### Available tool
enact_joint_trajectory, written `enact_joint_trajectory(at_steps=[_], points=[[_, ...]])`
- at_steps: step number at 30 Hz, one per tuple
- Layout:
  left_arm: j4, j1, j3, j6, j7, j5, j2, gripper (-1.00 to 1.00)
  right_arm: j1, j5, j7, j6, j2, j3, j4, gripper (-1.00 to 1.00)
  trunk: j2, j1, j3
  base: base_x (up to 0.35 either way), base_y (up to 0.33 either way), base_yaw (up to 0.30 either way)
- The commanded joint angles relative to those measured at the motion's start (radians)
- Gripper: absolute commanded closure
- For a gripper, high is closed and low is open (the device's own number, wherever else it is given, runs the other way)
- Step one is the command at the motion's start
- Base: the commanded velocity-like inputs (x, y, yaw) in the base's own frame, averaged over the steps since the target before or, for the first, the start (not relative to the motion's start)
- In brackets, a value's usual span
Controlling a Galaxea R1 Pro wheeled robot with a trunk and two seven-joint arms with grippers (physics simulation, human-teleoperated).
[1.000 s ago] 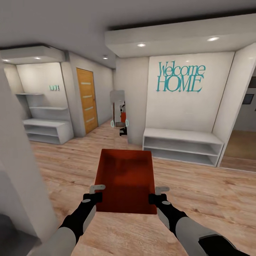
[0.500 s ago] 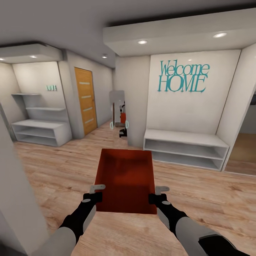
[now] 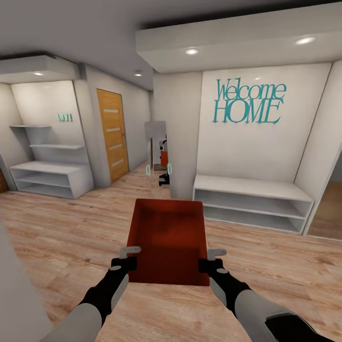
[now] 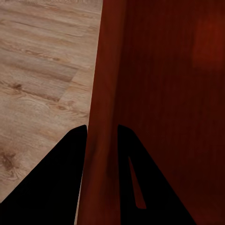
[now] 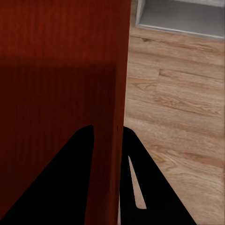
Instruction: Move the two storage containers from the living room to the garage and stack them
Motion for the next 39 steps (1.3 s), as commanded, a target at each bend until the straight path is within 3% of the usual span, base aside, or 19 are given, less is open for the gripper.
enact_joint_trajectory(at_steps=[1,16,39], points=[[0.0,0.0,0.013,0.008,0.04,0.069,-0.006,1.0,-0.001,0.001,-0.083,-0.05,0.001,-0.03,-0.002,1.0,-0.001,0.001,-0.002,0.322,0.0,0.0],[-0.001,0.0,0.013,0.008,0.04,0.069,-0.006,1.0,-0.001,0.0,-0.083,-0.05,0.002,-0.029,-0.002,1.0,-0.001,0.001,-0.002,0.322,0.0,0.014],[-0.002,0.0,0.013,0.008,0.04,0.069,-0.006,1.0,-0.001,0.001,-0.083,-0.05,0.002,-0.029,-0.002,1.0,-0.001,0.001,-0.002,0.322,0.0,0.263]])
